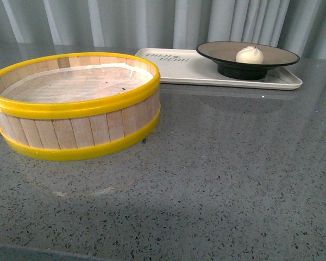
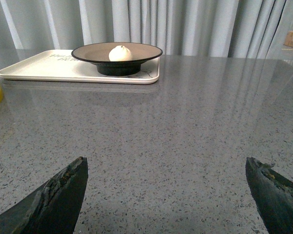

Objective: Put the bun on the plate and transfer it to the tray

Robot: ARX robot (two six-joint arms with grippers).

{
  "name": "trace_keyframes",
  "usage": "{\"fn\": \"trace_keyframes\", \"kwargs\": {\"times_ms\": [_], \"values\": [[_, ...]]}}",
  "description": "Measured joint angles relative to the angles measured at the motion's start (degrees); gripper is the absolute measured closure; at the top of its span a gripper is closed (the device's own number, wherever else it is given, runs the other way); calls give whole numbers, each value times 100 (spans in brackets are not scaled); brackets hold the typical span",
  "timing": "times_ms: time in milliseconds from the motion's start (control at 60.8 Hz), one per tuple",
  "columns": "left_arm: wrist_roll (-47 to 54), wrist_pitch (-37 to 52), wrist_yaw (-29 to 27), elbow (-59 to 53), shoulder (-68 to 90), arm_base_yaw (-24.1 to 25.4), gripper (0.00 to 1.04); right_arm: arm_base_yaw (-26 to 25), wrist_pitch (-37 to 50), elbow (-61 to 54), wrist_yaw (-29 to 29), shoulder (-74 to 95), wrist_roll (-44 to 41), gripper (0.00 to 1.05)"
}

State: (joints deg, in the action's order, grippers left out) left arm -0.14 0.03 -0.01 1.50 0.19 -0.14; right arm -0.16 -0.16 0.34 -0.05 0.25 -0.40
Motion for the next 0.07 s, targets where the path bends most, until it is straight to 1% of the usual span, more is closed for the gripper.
{"fn": "trace_keyframes", "kwargs": {"times_ms": [66], "values": [[0,0,0,0,0,0,7,0,0,0,0,0,0,8]]}}
